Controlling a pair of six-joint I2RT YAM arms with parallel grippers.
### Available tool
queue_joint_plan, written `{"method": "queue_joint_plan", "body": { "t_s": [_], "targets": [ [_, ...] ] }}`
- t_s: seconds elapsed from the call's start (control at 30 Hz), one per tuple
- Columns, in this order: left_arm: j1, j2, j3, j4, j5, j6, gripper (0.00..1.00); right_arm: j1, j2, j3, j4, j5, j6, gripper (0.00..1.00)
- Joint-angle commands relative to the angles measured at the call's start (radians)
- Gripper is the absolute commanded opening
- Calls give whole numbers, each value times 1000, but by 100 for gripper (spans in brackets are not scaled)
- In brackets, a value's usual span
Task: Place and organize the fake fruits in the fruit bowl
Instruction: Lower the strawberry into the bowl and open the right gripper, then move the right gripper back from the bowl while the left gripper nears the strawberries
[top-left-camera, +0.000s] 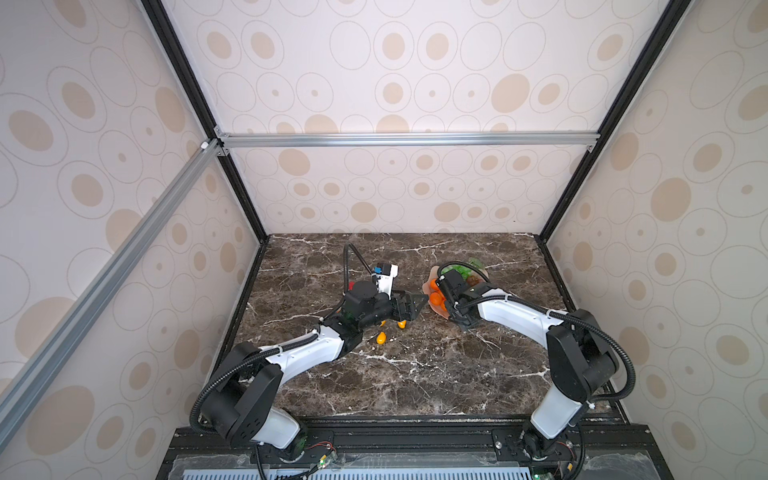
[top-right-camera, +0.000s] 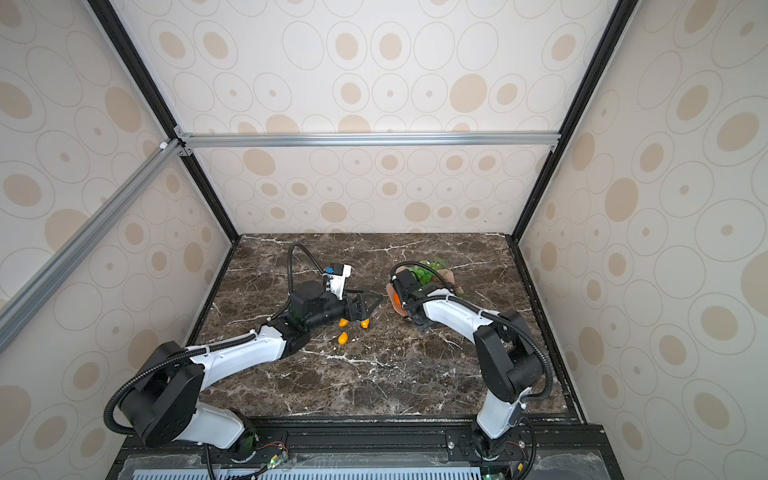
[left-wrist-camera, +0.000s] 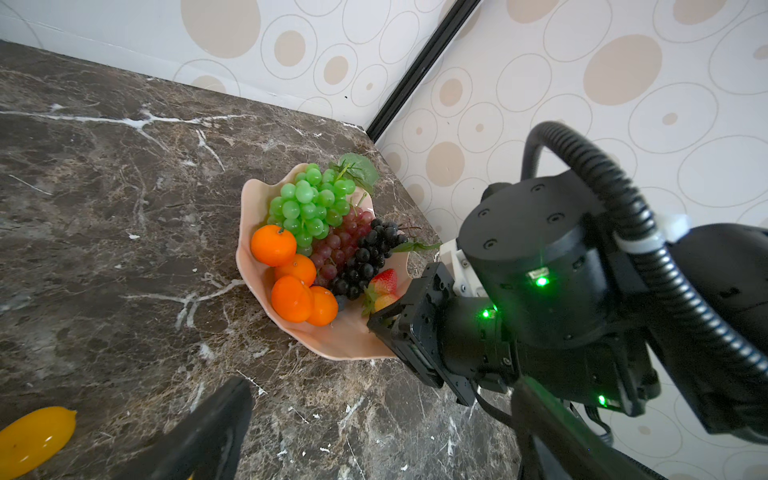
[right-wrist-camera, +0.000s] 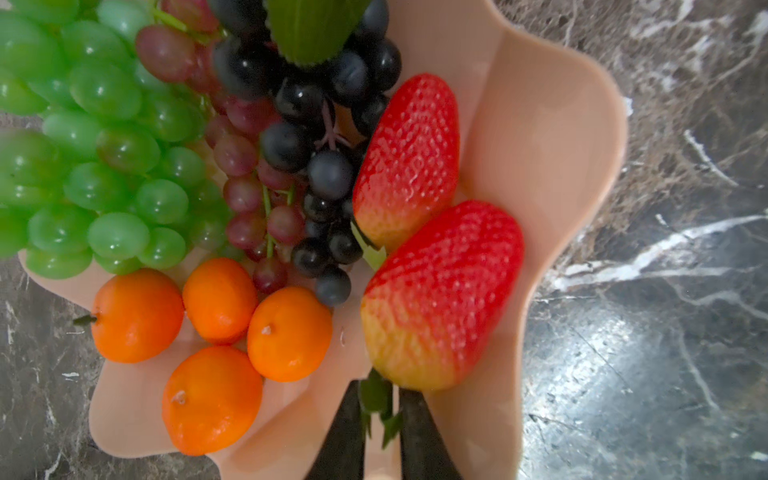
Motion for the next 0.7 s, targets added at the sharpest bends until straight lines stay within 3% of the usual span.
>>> {"method": "queue_joint_plan", "body": {
  "t_s": [0.0, 0.13, 0.5, 0.67],
  "targets": [
    [-6, -31, 8, 8, -9, -2, 98, -8, 5, -23, 34, -11, 22, 24],
    [-6, -33, 6, 6, -12, -1, 98, -10, 4, -25, 54, -16, 9, 27],
    [16, -44, -4, 3, -28, -21, 98, -11, -36, -43, 149, -40, -72, 56],
    [47, -61, -28, 14, -25, -39, 98, -10, -59, -57, 193, -35, -130, 62]
  ]
}}
